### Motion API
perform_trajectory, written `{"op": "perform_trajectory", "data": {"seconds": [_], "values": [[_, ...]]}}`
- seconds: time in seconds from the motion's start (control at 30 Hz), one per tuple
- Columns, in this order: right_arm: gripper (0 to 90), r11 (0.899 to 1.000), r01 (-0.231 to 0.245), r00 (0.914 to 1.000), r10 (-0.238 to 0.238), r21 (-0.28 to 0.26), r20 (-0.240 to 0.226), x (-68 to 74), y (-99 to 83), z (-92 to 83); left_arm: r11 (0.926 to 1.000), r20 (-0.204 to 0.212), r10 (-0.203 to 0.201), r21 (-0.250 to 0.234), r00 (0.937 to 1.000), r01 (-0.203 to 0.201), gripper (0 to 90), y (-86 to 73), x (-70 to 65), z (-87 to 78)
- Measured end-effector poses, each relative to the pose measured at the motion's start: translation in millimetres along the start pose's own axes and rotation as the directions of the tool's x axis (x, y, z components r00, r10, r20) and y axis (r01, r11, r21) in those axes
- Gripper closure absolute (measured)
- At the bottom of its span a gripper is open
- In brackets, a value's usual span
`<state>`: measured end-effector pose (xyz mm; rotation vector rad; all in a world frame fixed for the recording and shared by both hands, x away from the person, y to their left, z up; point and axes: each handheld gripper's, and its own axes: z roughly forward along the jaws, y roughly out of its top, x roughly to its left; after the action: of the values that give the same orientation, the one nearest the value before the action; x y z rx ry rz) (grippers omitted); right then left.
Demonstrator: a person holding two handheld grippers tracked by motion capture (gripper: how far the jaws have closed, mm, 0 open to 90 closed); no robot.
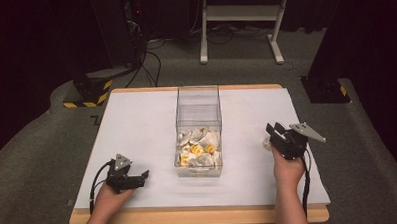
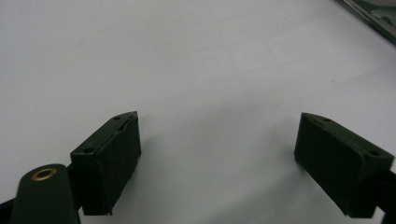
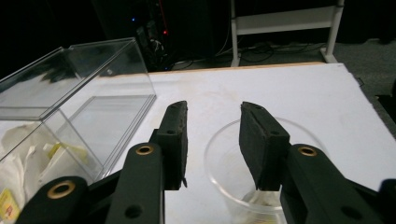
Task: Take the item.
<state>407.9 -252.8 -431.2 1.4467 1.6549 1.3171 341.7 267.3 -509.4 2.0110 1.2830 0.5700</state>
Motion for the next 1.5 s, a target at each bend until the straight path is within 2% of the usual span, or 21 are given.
{"op": "perform_trajectory", "data": {"seconds": [0.3,0.53,1.0,1.13,1.2,1.3,1.4,1.43,1.5], "values": [[57.9,0.996,0.076,0.9969,-0.075,0.048,-0.021,25.3,-5.4,9.5,1.0,0.002,-0.001,0.0,1.0,0.001,15.0,0.0,0.1,0.0],[55.3,0.988,0.128,0.9913,-0.125,0.087,-0.039,41.7,-12.2,17.4,1.0,0.002,-0.002,0.0,1.0,0.002,15.0,0.0,0.1,0.0],[44.3,0.959,0.204,0.9784,-0.192,0.199,-0.076,68.4,-38.2,42.5,1.0,0.003,-0.002,0.001,1.0,0.002,15.0,0.0,0.1,0.0],[39.8,0.95,0.204,0.9785,-0.191,0.238,-0.077,71.3,-46.9,50.3,1.0,0.003,-0.002,0.0,1.0,0.002,15.0,0.0,0.1,0.0],[37.6,0.942,0.207,0.9781,-0.193,0.264,-0.078,71.3,-51.5,54.7,1.0,0.003,-0.003,0.0,1.0,0.003,15.0,0.0,0.1,0.0],[36.1,0.924,0.21,0.9777,-0.196,0.32,-0.074,71.5,-60.9,63.5,1.0,0.003,-0.002,0.0,1.0,0.002,15.0,0.0,0.1,0.0],[32.5,0.895,0.231,0.9723,-0.227,0.383,-0.056,74.3,-66.0,71.3,1.0,0.003,-0.002,0.0,1.0,0.002,15.0,0.0,0.1,0.0],[32.3,0.892,0.242,0.9691,-0.242,0.382,-0.049,76.1,-66.3,71.6,1.0,0.003,-0.002,0.0,1.0,0.002,15.0,0.0,0.1,0.0],[31.2,0.892,0.234,0.971,-0.234,0.386,-0.048,75.5,-66.2,71.9,1.0,0.003,-0.002,0.0,1.0,0.002,15.0,0.0,0.1,0.1]]}}
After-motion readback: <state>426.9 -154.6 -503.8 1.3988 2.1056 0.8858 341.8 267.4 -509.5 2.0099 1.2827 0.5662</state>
